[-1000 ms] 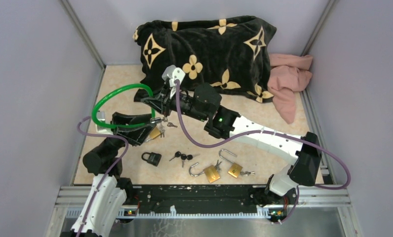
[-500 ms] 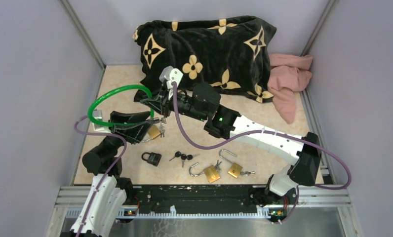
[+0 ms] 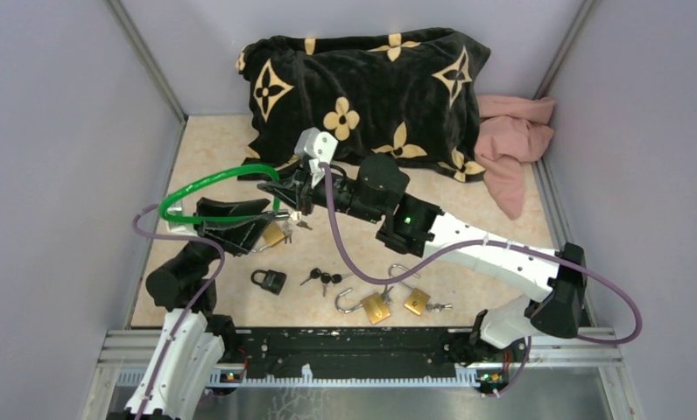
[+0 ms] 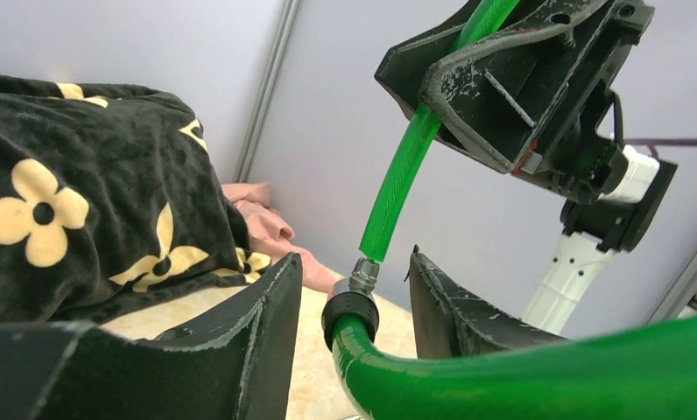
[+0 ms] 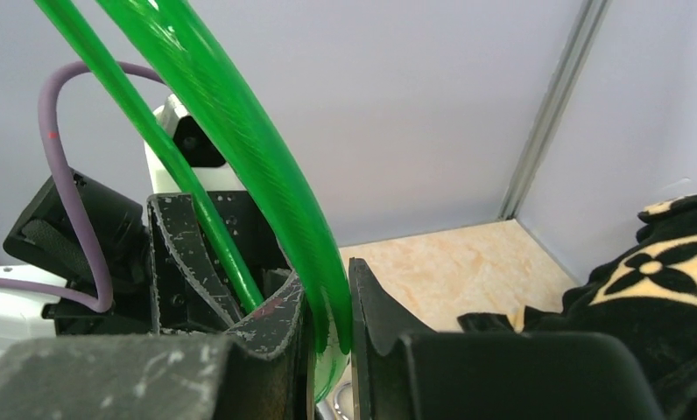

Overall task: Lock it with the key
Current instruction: Lock the lock.

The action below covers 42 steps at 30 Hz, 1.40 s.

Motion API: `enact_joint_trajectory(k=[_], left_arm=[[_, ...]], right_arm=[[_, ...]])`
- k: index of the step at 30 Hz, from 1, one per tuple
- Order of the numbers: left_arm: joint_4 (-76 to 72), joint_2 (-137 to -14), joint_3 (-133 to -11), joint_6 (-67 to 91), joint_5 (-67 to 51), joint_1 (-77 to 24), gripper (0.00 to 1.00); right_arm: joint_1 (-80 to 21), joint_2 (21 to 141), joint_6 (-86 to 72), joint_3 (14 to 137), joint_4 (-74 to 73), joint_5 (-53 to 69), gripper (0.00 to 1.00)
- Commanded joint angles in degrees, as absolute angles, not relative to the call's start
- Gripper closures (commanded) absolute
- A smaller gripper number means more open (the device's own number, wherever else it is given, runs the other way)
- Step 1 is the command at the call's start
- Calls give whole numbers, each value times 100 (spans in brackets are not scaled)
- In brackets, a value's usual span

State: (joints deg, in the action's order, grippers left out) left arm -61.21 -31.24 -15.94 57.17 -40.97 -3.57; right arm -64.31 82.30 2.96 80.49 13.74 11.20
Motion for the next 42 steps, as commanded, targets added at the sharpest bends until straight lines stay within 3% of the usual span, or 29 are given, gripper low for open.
enact_joint_trajectory(k=[1, 3, 6, 9, 17, 19, 20, 25, 31, 34, 39, 42], left_arm=[[-6001, -3120, -1596, 4814, -4700, -412, 58], [-6032, -3221, -1603, 4435, -5069, -417, 56], [-6018, -3326, -1742, 4085, -5524, -451, 66], [-6047, -3460, -1975, 3932, -5885, -495, 66], [-6331, -3698, -2181, 4320, -5625, -562, 43], [-6281, -3669, -2163, 4285, -5385, -567, 43], [-6227, -3655, -2175, 4284, -5243, -563, 48], [-6336, -3692, -2234, 4620, -5005, -563, 100], [-6309, -3641, -2202, 5074, -4829, -563, 100], [-6488, -3615, -2095, 5468, -4764, -563, 72], [-6570, -3630, -2038, 5526, -4864, -563, 76], [-6646, -3608, -2047, 5513, -4982, -571, 69]], right_arm=[[-6661, 7669, 446, 7814, 1923, 1120, 100], [-6662, 7622, 514, 7855, 1901, 1195, 100], [-6662, 7629, 677, 8050, 1604, 1386, 100], [-6662, 7622, 759, 8116, 1401, 1495, 100], [-6662, 7613, 755, 8102, 1289, 1635, 100], [-6662, 7580, 735, 8080, 1313, 1630, 100], [-6662, 7548, 712, 8059, 1329, 1608, 100], [-6662, 7442, 601, 7903, 1493, 1418, 100], [-6662, 7546, 646, 8042, 1294, 1588, 100], [-6662, 7602, 651, 8054, 1260, 1629, 100], [-6662, 7684, 607, 8147, 1326, 1729, 100], [-6662, 7825, 577, 8255, 1340, 1814, 100]])
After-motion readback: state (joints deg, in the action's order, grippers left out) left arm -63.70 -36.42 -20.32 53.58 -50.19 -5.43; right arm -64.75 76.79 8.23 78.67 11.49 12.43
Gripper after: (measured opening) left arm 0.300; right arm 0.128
